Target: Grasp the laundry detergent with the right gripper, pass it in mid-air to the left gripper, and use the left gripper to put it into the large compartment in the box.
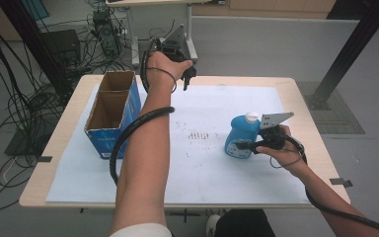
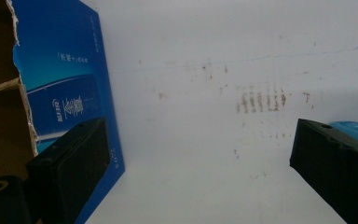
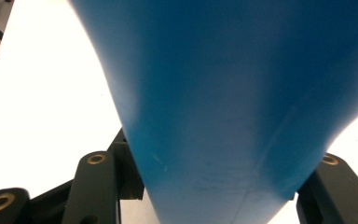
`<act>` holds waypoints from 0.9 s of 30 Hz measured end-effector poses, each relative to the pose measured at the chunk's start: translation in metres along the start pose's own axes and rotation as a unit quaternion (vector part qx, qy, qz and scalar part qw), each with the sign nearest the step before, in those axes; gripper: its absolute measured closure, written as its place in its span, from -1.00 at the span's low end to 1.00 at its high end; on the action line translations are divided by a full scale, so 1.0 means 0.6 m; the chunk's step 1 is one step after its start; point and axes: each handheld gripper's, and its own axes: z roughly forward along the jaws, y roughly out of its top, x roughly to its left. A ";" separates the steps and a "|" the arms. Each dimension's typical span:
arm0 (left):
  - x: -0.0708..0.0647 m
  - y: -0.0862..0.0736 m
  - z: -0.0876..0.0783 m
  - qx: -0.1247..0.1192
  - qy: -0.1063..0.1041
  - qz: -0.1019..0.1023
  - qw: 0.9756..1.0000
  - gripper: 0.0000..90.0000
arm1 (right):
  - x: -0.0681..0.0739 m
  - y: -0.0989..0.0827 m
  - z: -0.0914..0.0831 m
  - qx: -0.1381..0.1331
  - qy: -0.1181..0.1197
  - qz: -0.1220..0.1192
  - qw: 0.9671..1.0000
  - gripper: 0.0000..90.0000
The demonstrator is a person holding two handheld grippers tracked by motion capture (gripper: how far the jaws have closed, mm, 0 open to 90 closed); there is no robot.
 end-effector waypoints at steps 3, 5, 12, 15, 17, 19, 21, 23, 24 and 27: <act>0.000 0.000 -0.002 -0.002 0.000 -0.001 1.000 -0.88 | 0.001 0.000 -0.001 0.001 -0.001 0.003 1.000 0.00; 0.000 0.000 -0.002 -0.002 0.000 -0.001 1.000 -0.88 | 0.001 0.000 -0.001 0.001 -0.001 0.003 1.000 0.00; -0.001 0.000 -0.004 -0.002 0.001 -0.001 1.000 -0.88 | 0.001 -0.001 -0.001 -0.001 -0.001 0.002 1.000 0.01; 0.000 -0.001 -0.004 -0.001 0.002 -0.001 1.000 -0.88 | 0.001 -0.001 -0.001 -0.002 -0.001 0.000 1.000 0.01; 0.000 -0.001 -0.005 -0.002 0.002 -0.001 1.000 -0.88 | 0.000 -0.001 -0.001 -0.002 -0.002 0.001 1.000 0.01; 0.001 -0.002 -0.006 -0.003 0.003 -0.001 1.000 -0.88 | 0.001 -0.001 -0.001 -0.002 -0.002 0.001 1.000 0.01; 0.001 -0.002 -0.006 -0.003 0.003 -0.001 1.000 -0.88 | 0.001 -0.001 -0.001 -0.002 -0.002 0.001 1.000 0.01; 0.002 -0.002 -0.007 -0.003 0.003 -0.001 1.000 -0.88 | 0.001 -0.001 -0.001 -0.002 -0.002 0.000 1.000 0.01; 0.002 -0.002 -0.007 -0.003 0.003 -0.001 1.000 -0.88 | 0.001 -0.001 -0.001 -0.002 -0.002 0.000 1.000 0.01; 0.002 -0.003 -0.008 -0.003 0.004 0.000 1.000 -0.88 | 0.001 -0.001 -0.001 -0.001 -0.002 0.000 1.000 0.01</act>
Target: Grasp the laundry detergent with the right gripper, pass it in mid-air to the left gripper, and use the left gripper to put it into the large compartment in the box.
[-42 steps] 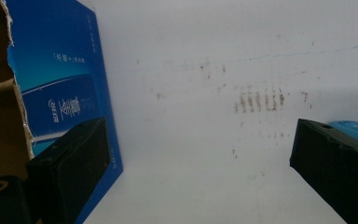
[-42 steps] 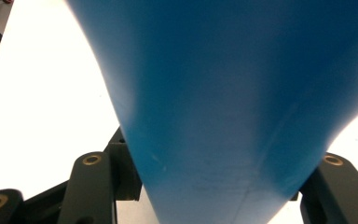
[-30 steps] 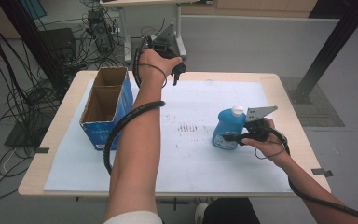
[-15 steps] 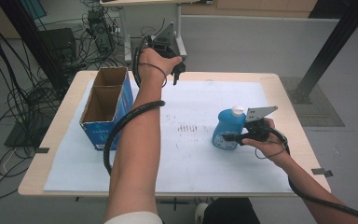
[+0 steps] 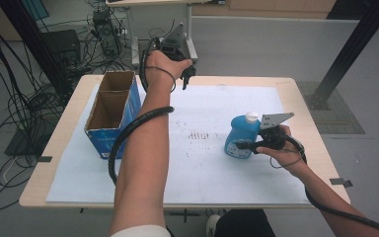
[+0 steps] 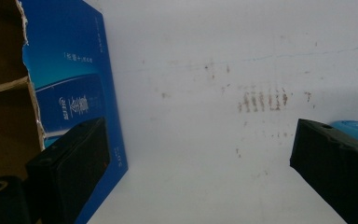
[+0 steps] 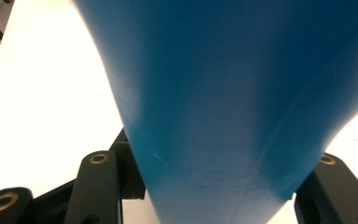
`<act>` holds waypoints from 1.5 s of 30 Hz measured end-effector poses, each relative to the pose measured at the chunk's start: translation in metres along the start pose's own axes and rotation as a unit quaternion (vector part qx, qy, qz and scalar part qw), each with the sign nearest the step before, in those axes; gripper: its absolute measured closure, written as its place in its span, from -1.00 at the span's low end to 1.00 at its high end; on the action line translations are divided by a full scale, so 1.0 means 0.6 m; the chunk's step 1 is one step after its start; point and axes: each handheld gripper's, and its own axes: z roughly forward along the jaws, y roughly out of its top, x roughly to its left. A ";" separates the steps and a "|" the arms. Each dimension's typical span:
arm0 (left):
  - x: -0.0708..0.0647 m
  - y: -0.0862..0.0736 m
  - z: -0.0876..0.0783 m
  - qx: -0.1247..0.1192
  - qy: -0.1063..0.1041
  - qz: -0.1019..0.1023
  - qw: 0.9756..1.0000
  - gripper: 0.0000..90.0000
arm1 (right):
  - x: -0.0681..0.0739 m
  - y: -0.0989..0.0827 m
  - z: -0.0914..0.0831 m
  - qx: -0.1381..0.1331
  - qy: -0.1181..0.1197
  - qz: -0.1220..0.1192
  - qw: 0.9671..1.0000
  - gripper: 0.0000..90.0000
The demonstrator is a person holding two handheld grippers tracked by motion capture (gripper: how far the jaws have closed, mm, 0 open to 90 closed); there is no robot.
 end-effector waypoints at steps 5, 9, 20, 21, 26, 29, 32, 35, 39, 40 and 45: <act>0.001 0.000 -0.002 -0.001 0.000 -0.001 1.000 -0.88 | 0.000 0.000 0.000 -0.001 0.000 0.000 1.000 0.01; 0.002 0.000 -0.002 -0.003 0.000 -0.001 1.000 -0.88 | 0.000 0.000 0.000 -0.001 0.000 0.000 1.000 0.01; 0.005 0.000 -0.003 -0.003 -0.002 0.000 1.000 -0.88 | 0.000 0.001 0.000 0.001 -0.001 0.003 1.000 0.00; 0.005 0.000 -0.004 -0.002 -0.003 0.000 1.000 -0.88 | 0.000 0.001 0.000 0.001 -0.001 0.002 1.000 0.00; 0.005 0.002 -0.006 -0.005 -0.003 0.002 1.000 -0.88 | 0.000 0.002 0.001 0.002 -0.002 0.002 1.000 0.00; 0.004 0.002 -0.005 -0.005 -0.004 0.003 1.000 -0.89 | 0.000 0.001 0.001 0.001 -0.002 0.002 1.000 0.00; 0.005 0.001 -0.005 -0.004 -0.005 0.004 1.000 -0.89 | 0.001 0.002 0.001 0.002 -0.002 0.003 1.000 0.00; 0.006 0.001 -0.006 -0.004 -0.005 0.004 1.000 -0.89 | 0.001 0.002 0.001 0.003 -0.002 0.003 1.000 0.00; 0.008 0.000 -0.009 -0.005 -0.004 0.005 1.000 -0.89 | 0.000 0.005 0.001 0.006 -0.002 0.003 1.000 0.00; 0.011 0.000 -0.011 -0.005 -0.005 0.006 1.000 -0.89 | 0.000 0.006 0.001 0.010 -0.001 0.005 1.000 0.00; 0.013 -0.001 -0.016 -0.008 -0.005 0.009 1.000 -0.89 | 0.000 0.010 0.002 0.015 -0.001 0.005 1.000 0.00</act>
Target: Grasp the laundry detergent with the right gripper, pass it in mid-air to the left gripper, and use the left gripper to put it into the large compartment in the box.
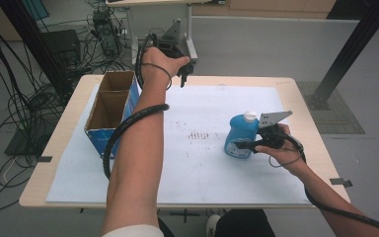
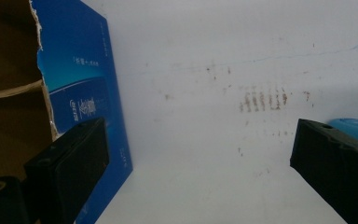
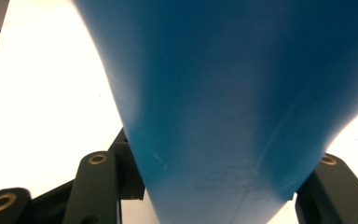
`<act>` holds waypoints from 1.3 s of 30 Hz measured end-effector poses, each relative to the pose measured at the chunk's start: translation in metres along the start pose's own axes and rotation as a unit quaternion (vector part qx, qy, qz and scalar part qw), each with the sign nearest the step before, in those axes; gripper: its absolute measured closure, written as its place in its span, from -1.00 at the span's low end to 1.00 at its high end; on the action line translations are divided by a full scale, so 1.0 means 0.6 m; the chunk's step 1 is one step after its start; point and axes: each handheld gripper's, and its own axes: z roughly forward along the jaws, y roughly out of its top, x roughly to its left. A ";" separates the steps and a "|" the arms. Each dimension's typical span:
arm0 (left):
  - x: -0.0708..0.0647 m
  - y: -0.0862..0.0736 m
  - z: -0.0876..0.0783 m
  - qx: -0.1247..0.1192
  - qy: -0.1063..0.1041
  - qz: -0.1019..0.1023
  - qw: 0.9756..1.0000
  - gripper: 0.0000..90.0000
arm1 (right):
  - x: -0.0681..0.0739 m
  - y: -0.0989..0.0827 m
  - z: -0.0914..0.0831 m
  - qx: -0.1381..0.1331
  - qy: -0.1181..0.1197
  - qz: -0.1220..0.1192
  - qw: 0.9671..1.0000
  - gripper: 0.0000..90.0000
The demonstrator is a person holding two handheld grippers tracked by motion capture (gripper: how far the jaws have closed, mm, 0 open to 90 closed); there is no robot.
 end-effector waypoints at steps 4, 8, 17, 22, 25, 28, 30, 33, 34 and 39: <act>0.001 -0.001 -0.005 0.000 -0.001 0.005 1.000 -0.89 | 0.002 0.005 -0.001 0.003 0.002 0.003 1.000 0.00; 0.003 -0.003 -0.011 -0.002 0.000 0.014 1.000 -0.88 | 0.003 0.013 -0.005 0.004 0.003 0.004 1.000 -0.01; 0.009 -0.010 -0.041 -0.013 -0.001 0.042 0.999 -0.88 | -0.003 0.052 -0.035 0.018 -0.001 0.030 0.999 -0.01; 0.011 -0.013 -0.054 -0.016 -0.001 0.061 0.998 -0.88 | -0.004 0.081 -0.048 0.027 -0.009 0.044 0.999 -0.01; 0.012 -0.017 -0.066 -0.021 -0.004 0.077 0.997 -0.88 | -0.002 0.102 -0.054 0.034 -0.013 0.047 0.998 -0.01; 0.015 -0.022 -0.080 -0.026 -0.005 0.091 0.996 -0.89 | -0.002 0.127 -0.058 0.036 -0.017 0.050 0.998 -0.01; 0.016 -0.025 -0.089 -0.031 -0.007 0.098 0.995 -0.89 | -0.003 0.149 -0.060 0.035 -0.020 0.050 0.998 -0.01; 0.019 -0.032 -0.113 -0.039 -0.008 0.120 0.992 -0.89 | -0.005 0.178 -0.061 0.033 -0.020 0.060 0.997 -0.01; 0.019 -0.032 -0.113 -0.039 -0.008 0.120 0.992 -0.89 | -0.005 0.178 -0.061 0.033 -0.020 0.060 0.997 -0.01; 0.021 -0.041 -0.140 -0.051 -0.014 0.155 0.986 -0.89 | -0.007 0.213 -0.049 0.026 -0.012 0.062 0.998 -0.01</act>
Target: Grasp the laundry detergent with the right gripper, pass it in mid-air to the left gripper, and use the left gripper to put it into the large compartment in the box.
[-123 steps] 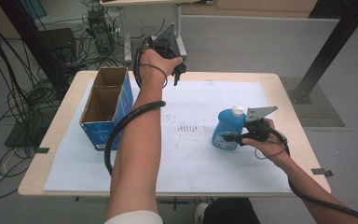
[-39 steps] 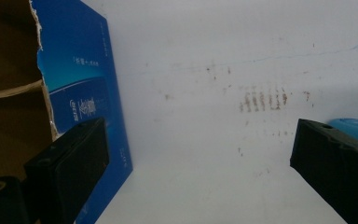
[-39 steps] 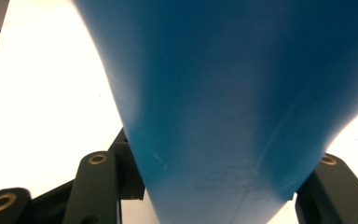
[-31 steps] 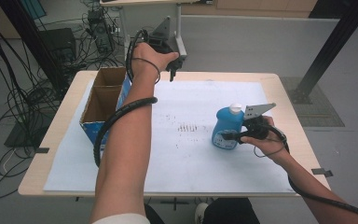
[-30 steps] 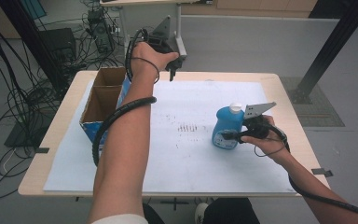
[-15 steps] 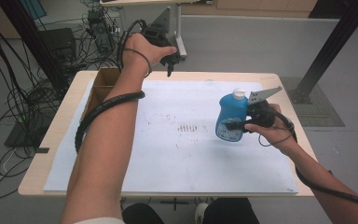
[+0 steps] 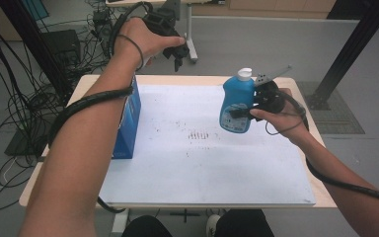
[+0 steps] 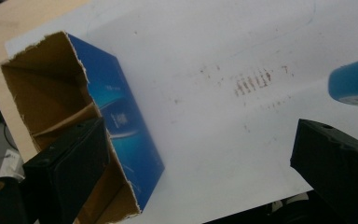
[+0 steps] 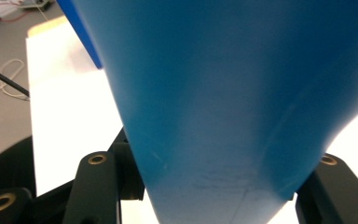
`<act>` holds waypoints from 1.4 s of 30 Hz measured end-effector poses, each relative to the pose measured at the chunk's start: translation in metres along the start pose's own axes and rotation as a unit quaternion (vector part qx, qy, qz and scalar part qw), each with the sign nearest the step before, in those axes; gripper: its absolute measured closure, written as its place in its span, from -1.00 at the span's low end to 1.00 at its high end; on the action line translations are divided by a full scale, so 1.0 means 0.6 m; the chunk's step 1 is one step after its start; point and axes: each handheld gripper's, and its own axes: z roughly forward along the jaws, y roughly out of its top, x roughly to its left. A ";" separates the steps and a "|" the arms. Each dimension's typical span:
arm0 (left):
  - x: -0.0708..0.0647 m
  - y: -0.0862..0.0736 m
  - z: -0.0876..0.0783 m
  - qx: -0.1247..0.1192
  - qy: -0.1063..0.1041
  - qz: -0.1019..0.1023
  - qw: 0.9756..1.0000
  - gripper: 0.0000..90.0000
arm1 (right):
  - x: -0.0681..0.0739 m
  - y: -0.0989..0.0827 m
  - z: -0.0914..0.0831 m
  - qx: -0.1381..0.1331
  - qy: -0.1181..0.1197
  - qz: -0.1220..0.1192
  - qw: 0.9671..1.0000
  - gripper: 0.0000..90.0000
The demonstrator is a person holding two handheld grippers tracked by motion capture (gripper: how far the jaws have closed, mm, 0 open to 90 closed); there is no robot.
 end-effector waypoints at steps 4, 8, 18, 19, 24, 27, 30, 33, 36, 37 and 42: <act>-0.004 -0.009 -0.015 0.000 -0.001 0.033 0.999 -0.89 | 0.004 0.023 0.020 0.005 0.005 -0.011 1.000 -0.01; -0.010 -0.019 -0.033 -0.002 -0.002 0.079 0.997 -0.90 | 0.008 0.053 0.043 0.002 0.015 -0.021 1.000 -0.01; -0.013 -0.029 -0.043 -0.009 -0.001 0.141 0.990 -0.90 | 0.009 0.101 0.079 0.000 0.025 -0.041 0.999 -0.01; -0.013 -0.031 -0.043 -0.008 0.001 0.151 0.989 -0.90 | 0.009 0.105 0.083 0.001 0.025 -0.043 0.999 -0.01; -0.016 -0.037 -0.040 -0.010 -0.001 0.186 0.982 -0.90 | 0.015 0.124 0.110 0.009 0.037 -0.060 0.998 -0.01; -0.019 -0.039 -0.040 -0.016 -0.014 0.212 0.977 -0.90 | 0.019 0.132 0.127 0.005 0.049 -0.064 0.997 -0.01; -0.022 -0.040 -0.040 -0.014 -0.012 0.228 0.974 -0.90 | 0.026 0.138 0.142 0.007 0.057 -0.073 0.996 -0.01; -0.023 -0.040 -0.040 -0.014 -0.013 0.237 0.971 -0.90 | 0.030 0.140 0.151 0.010 0.063 -0.082 0.995 -0.01; -0.023 -0.042 -0.037 -0.015 -0.017 0.250 0.968 -0.90 | 0.037 0.143 0.165 0.011 0.074 -0.088 0.993 -0.02; -0.023 -0.042 -0.036 -0.013 -0.018 0.253 0.967 -0.90 | 0.042 0.145 0.173 0.013 0.080 -0.093 0.992 -0.02; -0.023 -0.045 -0.028 -0.011 -0.022 0.268 0.963 -0.90 | 0.051 0.148 0.190 0.015 0.096 -0.102 0.990 -0.02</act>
